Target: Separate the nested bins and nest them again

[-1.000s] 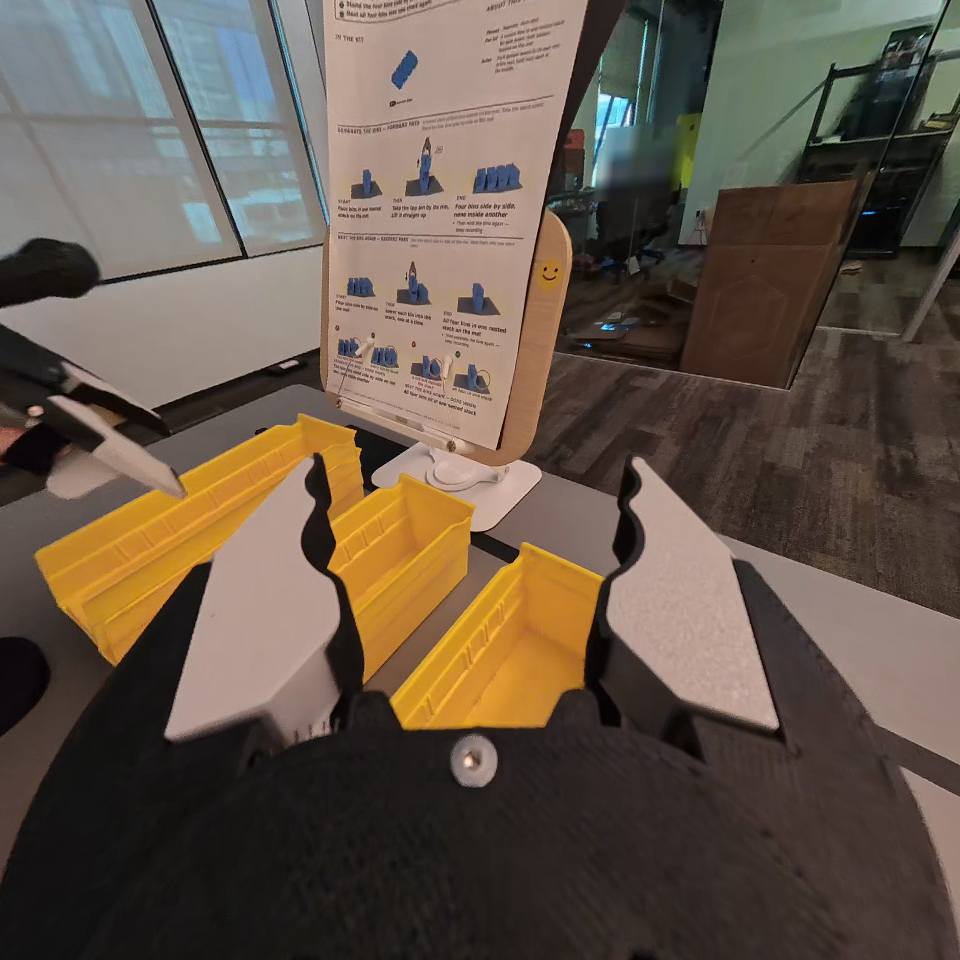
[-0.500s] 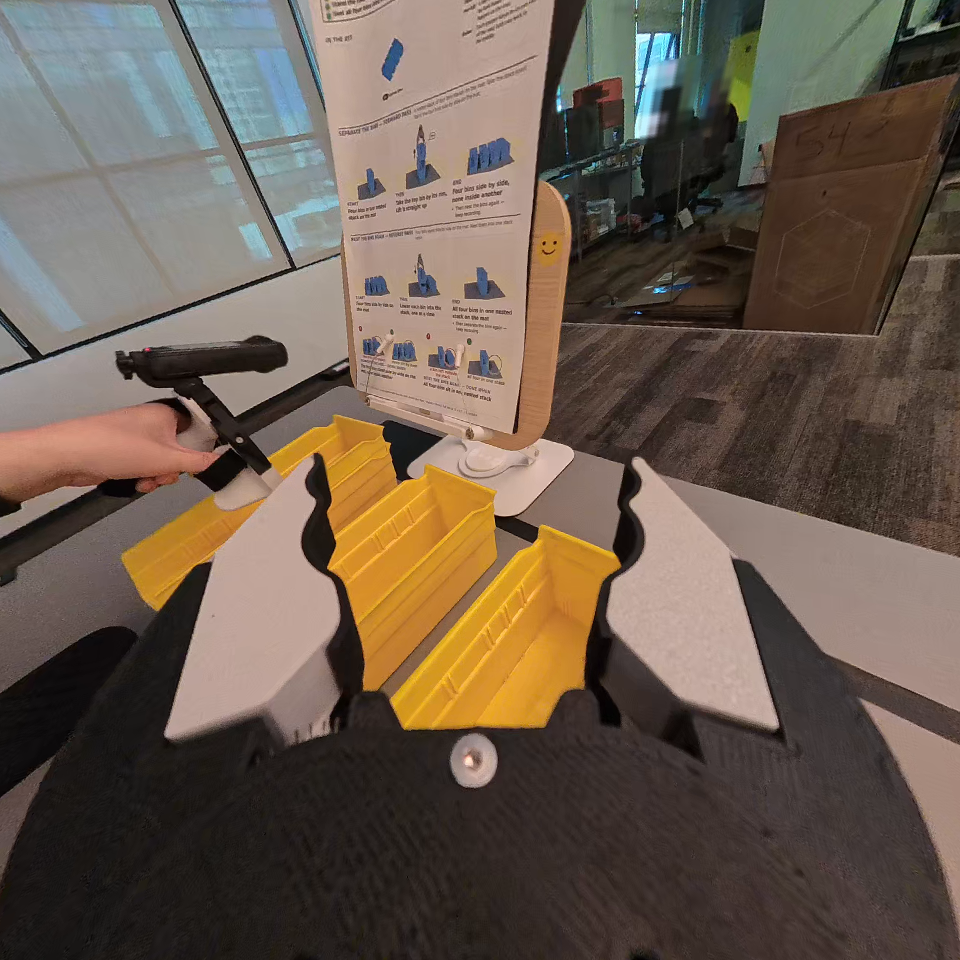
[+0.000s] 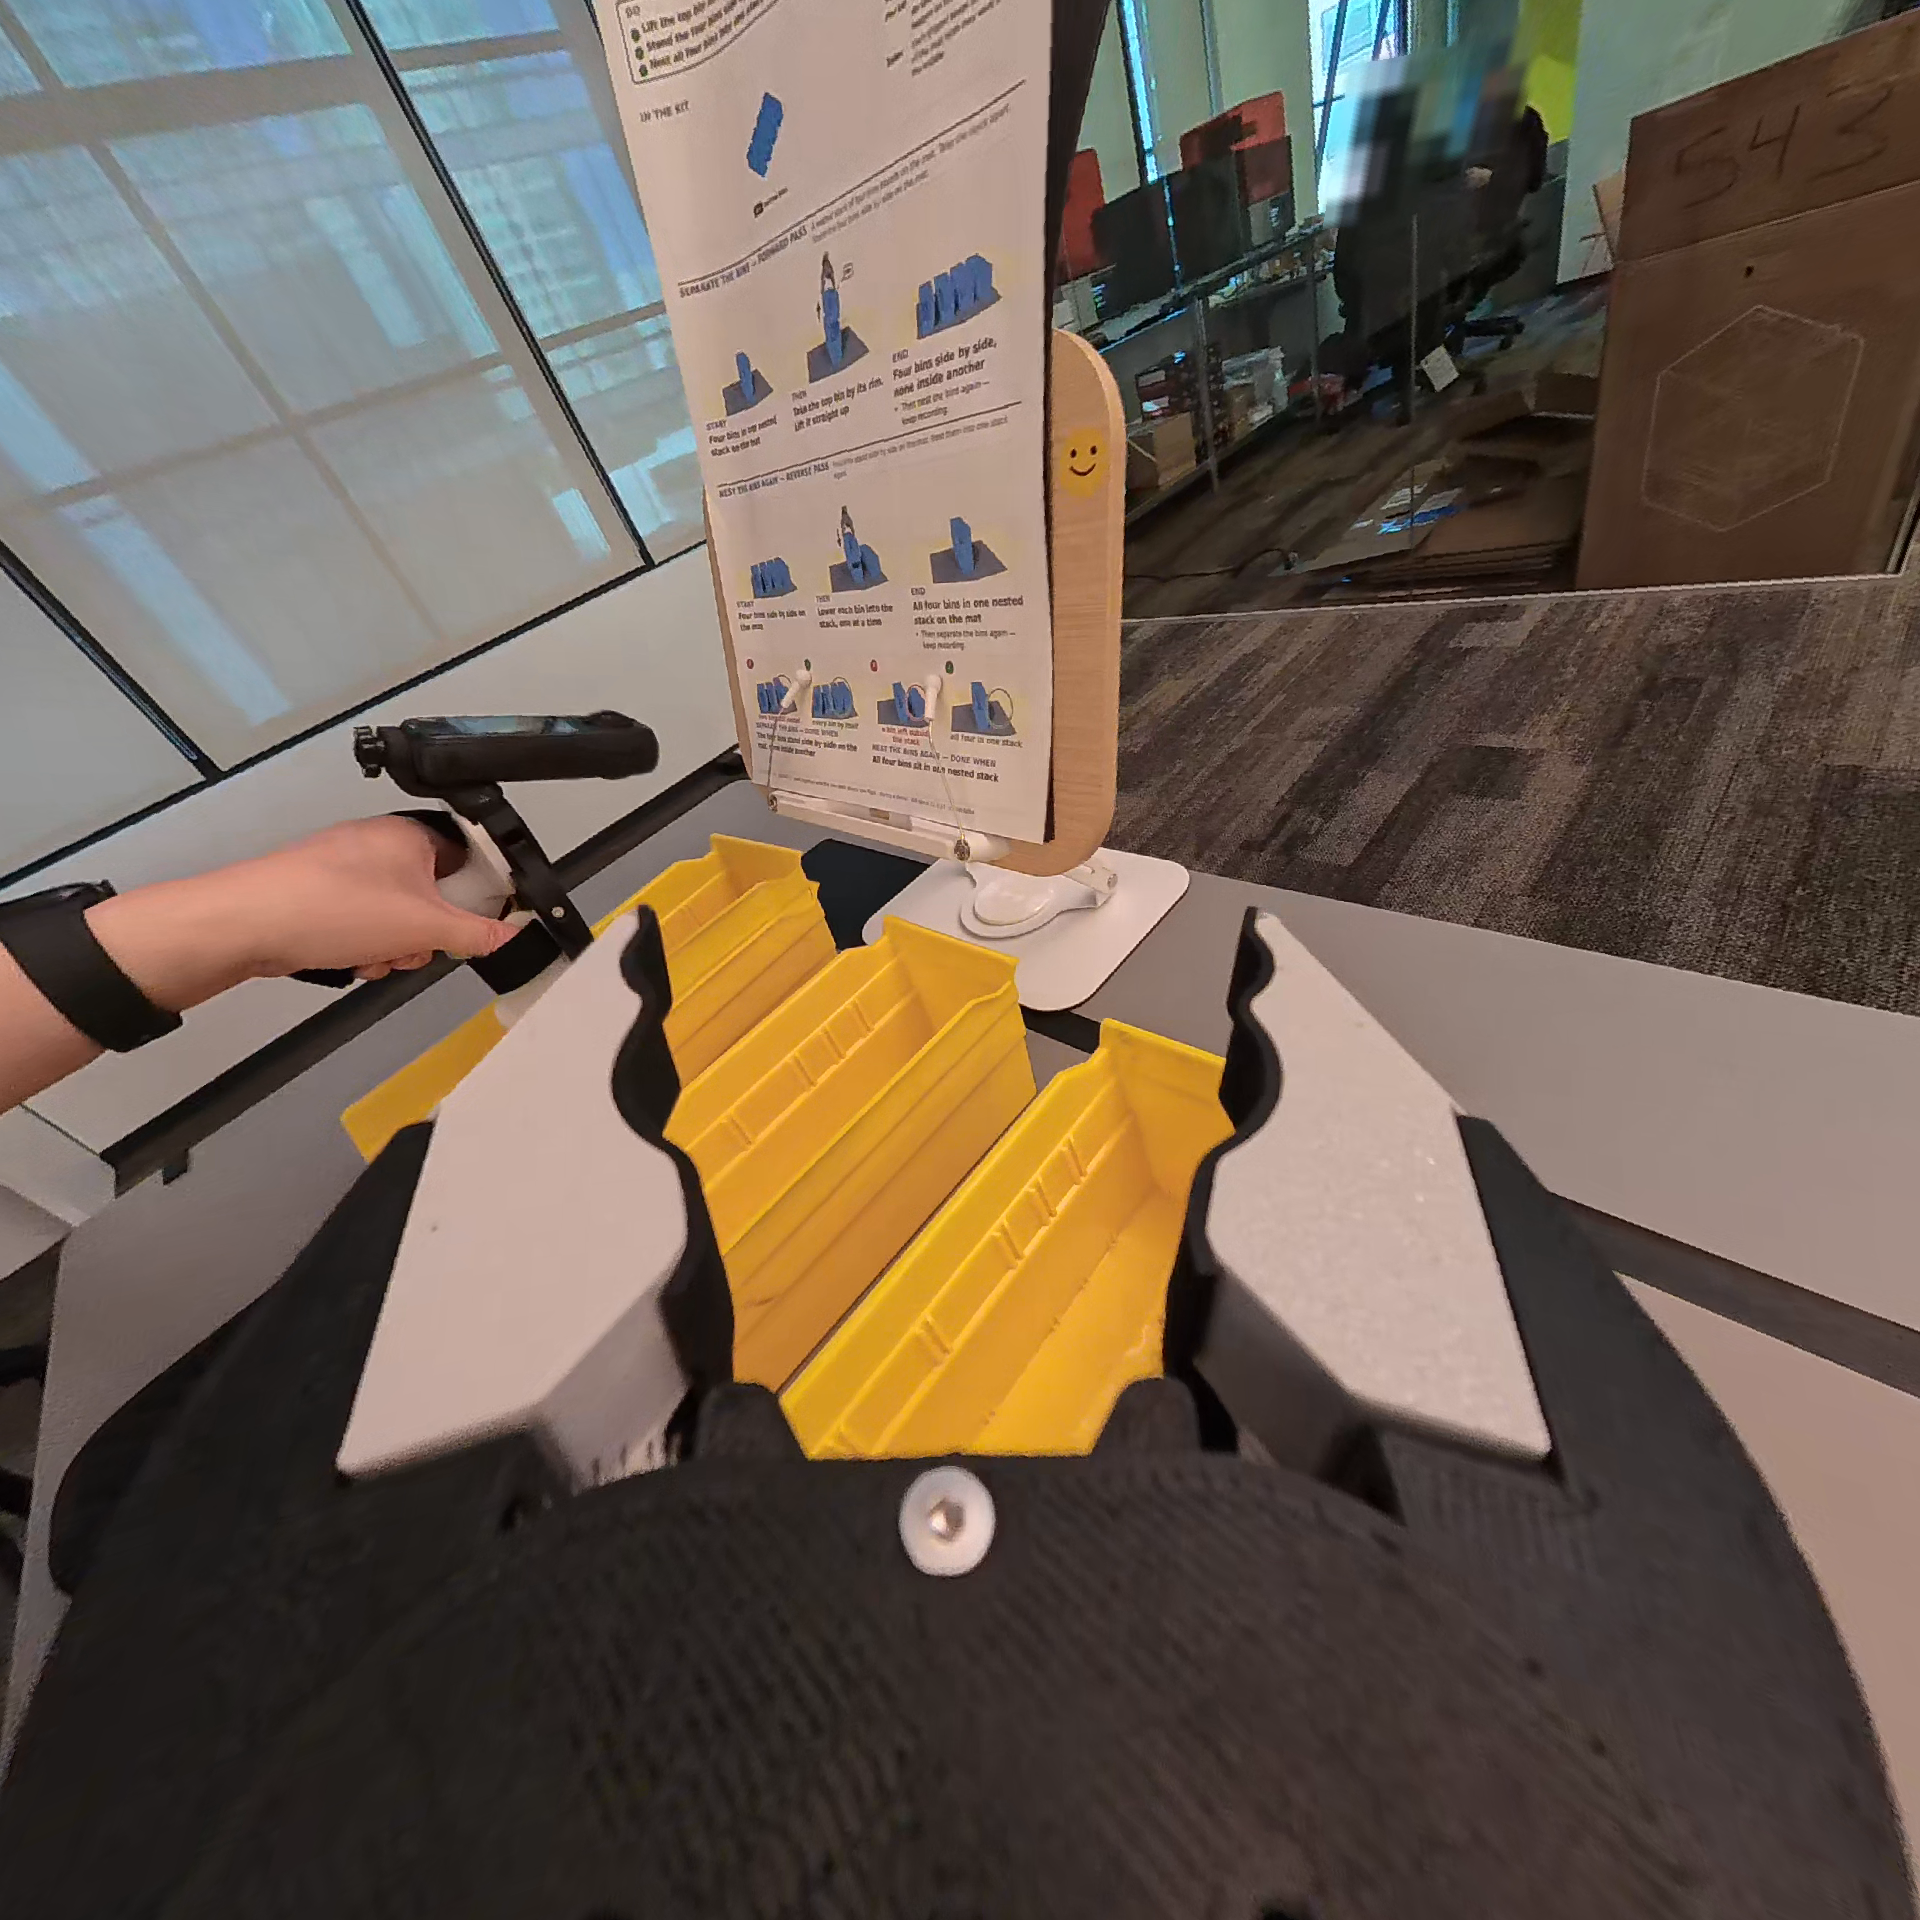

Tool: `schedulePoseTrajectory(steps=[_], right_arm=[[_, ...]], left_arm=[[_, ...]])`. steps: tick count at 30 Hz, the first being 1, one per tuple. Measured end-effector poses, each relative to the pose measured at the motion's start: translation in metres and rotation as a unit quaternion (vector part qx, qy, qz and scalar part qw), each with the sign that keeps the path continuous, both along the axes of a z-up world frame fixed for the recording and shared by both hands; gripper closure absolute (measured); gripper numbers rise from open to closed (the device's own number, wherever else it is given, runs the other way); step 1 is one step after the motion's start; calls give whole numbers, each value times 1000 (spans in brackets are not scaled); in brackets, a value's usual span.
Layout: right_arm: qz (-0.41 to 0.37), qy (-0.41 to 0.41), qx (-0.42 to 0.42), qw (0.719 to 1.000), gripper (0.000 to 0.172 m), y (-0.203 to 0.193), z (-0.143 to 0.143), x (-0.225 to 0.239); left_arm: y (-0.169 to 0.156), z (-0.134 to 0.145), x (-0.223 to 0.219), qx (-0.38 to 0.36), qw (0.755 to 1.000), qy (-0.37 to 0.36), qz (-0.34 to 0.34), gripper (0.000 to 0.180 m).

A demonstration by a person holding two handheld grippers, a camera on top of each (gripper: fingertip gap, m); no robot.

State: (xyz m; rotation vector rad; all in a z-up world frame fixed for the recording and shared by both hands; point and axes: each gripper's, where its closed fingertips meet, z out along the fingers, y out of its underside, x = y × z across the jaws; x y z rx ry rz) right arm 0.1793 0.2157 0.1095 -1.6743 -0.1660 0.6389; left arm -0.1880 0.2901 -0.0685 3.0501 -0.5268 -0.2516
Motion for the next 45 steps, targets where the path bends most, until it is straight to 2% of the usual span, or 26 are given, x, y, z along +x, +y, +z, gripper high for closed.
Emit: schedulePoseTrajectory(steps=[15,22,26,29,34,45], right_arm=[[-3,8,-7,1000,65,-1,-3,11],[0,7,-11,1000,65,-2,-4,9],[9,-5,-21,1000,66,1,-10,2],[9,-10,-23,1000,66,2,-11,0],[9,-12,-20,1000,67,1,-9,-1],[14,-10,-25,1000,69,2,-11,-2]], left_arm=[[0,14,-1,-2,1000,3,-13,74],[1,10,0,-1,1000,-16,-14,65],[-3,0,6,-17,998,-55,-3,54],[-6,-7,14,-30,997,-77,-6,52],[-5,-4,14,-27,997,-78,-9,70],[-4,9,12,-20,998,-63,-9,71]])
